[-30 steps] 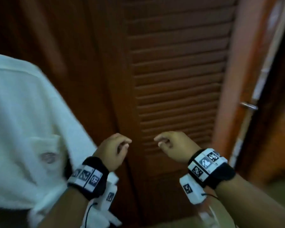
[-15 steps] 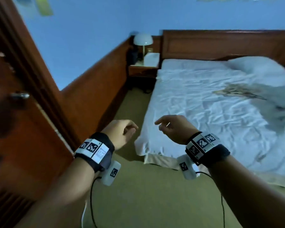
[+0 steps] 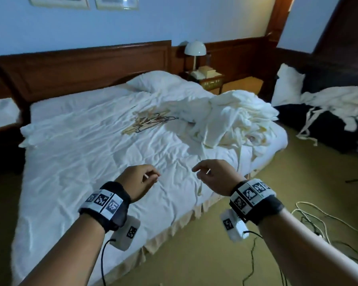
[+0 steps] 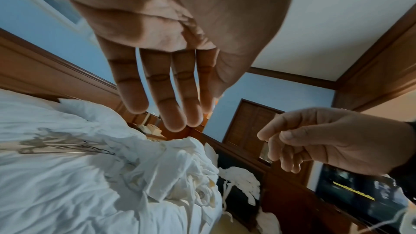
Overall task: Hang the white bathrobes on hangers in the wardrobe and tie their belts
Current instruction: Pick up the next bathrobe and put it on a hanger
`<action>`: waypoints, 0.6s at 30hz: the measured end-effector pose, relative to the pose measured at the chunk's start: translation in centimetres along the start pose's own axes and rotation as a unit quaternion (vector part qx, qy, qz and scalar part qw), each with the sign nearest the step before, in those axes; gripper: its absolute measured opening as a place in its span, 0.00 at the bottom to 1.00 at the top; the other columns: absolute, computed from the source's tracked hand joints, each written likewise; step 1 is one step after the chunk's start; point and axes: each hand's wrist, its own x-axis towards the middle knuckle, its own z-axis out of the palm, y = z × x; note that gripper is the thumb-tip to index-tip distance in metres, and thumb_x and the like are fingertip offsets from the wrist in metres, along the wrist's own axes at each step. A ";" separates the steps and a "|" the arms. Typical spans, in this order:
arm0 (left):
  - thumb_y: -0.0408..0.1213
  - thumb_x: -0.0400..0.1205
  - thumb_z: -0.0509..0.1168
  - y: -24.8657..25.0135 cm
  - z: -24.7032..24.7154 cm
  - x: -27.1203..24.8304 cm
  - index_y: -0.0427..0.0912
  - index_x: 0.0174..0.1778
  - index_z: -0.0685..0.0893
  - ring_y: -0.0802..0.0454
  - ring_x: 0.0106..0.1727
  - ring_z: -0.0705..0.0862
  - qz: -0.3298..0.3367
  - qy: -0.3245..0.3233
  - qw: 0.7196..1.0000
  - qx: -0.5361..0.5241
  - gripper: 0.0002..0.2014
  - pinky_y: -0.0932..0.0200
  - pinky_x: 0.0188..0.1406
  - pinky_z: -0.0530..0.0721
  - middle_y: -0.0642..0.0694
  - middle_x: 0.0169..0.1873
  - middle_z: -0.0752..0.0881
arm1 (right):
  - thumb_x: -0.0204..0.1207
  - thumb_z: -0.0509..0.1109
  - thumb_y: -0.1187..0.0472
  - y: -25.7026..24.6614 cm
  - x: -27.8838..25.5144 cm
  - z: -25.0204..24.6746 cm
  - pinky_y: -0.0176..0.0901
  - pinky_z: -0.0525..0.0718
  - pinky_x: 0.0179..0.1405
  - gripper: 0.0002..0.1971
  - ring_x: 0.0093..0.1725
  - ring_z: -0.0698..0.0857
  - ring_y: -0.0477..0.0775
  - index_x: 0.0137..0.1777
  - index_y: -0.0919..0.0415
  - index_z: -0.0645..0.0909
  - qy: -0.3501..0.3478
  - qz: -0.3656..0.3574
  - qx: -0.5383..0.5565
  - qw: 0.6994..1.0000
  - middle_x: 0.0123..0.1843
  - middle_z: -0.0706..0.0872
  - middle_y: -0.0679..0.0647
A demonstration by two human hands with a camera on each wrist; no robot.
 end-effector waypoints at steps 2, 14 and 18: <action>0.42 0.83 0.63 0.2 1.1 5.9 0.56 0.48 0.85 0.59 0.40 0.86 0.014 -0.027 1.000 -0.006 0.06 0.55 0.47 0.86 0.58 0.38 0.87 | 0.79 0.66 0.57 3.1 2.8 -1.7 0.37 0.80 0.44 0.10 0.41 0.84 0.44 0.55 0.45 0.87 0.010 0.034 -0.002 0.999 0.38 0.83 0.38; 0.38 0.82 0.63 2.5 2.2 40.2 0.51 0.49 0.86 0.63 0.39 0.85 0.134 -0.134 0.982 0.018 0.07 0.64 0.45 0.83 0.58 0.39 0.88 | 0.79 0.62 0.55 16.6 21.8 -11.0 0.40 0.85 0.39 0.11 0.35 0.83 0.41 0.53 0.43 0.86 0.115 0.190 0.025 0.975 0.44 0.87 0.42; 0.38 0.81 0.64 3.2 3.4 48.4 0.51 0.49 0.87 0.59 0.39 0.85 0.151 -0.148 0.977 0.013 0.07 0.62 0.45 0.84 0.55 0.39 0.89 | 0.79 0.62 0.55 21.1 25.9 -11.9 0.40 0.85 0.41 0.12 0.36 0.84 0.42 0.54 0.44 0.86 0.104 0.217 0.030 0.970 0.43 0.87 0.43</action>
